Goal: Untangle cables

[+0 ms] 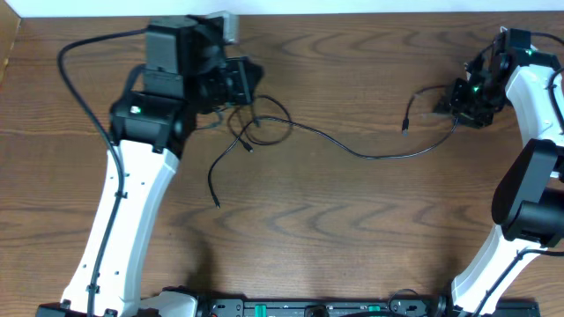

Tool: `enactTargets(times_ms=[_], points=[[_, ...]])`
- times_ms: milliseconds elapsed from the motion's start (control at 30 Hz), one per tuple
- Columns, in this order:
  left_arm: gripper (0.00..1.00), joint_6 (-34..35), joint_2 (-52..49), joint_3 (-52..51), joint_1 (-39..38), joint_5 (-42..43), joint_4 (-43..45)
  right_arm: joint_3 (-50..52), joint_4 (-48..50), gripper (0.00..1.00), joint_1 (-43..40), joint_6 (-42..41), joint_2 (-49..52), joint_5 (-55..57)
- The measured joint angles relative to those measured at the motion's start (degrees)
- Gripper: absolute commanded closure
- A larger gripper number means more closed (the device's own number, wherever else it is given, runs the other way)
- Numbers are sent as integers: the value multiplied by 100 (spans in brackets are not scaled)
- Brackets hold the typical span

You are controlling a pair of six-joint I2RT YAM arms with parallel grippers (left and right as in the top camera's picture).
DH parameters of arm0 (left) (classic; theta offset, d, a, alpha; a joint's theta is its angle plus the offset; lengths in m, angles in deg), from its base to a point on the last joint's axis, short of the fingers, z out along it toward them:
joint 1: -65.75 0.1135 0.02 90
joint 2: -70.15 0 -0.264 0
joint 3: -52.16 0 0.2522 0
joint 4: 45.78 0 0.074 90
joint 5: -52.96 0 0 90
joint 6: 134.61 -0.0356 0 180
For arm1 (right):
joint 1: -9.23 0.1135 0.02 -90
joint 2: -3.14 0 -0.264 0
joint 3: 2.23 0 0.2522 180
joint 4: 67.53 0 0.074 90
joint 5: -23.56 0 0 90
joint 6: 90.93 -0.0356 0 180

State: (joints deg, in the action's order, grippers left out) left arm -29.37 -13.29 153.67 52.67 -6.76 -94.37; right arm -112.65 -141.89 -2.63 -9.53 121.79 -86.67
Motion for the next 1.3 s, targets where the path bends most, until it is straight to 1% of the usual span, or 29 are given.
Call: enactTargets(times_ms=[100, 167, 200, 267, 300, 400, 433, 467, 533, 633, 733, 833, 933, 1033, 1200, 1233, 1300], points=[[93, 87, 0, -11, -229, 490, 973, 0, -4, 3, 0, 522, 0, -634], [93, 435, 0, -15, -330, 920, 1836, 7, -48, 2, 0, 955, 0, -1204], [93, 715, 0, -13, -348, 1150, 2262, 7, -136, 2, 0, 1305, 0, -1624], [92, 1119, 0, -24, -348, 1394, 2763, 9, -170, 1, 0, 1694, -13, -2081], [93, 1412, -4, -31, -348, 1537, 3228, 15, -199, 1, 0, 1871, -48, -2275], [93, 2155, -2, -33, -348, 1790, 4024, 44, -216, 1, 4, 2387, -376, -2778], [93, 2509, -4, -31, -350, 1847, 4354, 48, -210, 1, 11, 2551, -634, -2933], [93, 2734, -4, -39, -348, 1893, 4581, 48, -203, 1, 11, 2625, -841, -3001], [93, 3403, 0, -39, -348, 1958, 5305, 44, -144, 1, 11, 2771, -1495, -3187], [93, 4024, -2, -39, -348, 2046, 5978, 39, -63, 1, 39, 2863, -1954, -3456], [92, 4568, 7, -37, -389, 2085, 6389, 37, 188, 3, 232, 2898, -2015, -3821], [92, 4942, 7, -37, -516, 2087, 6854, 39, 575, 4, 726, 2924, -1886, -4229], [93, 5211, 20, -37, -627, 2090, 6985, 42, 1064, 5, 1292, 2935, -1731, -4465], [92, 5429, 55, -37, -654, 2090, 6979, 48, 1685, 7, 1985, 2953, -1646, -4594], [92, 5539, 258, -37, -756, 2090, 6975, 57, 2575, 10, 2686, 2761, -1602, -4568], [93, 5549, 326, -37, -782, 2092, 6975, 57, 2734, 12, 2796, 2680, -1585, -4546], [93, 5552, 509, -37, -820, 2109, 6981, 59, 3126, 19, 2979, 2426, -1504, -4527]])
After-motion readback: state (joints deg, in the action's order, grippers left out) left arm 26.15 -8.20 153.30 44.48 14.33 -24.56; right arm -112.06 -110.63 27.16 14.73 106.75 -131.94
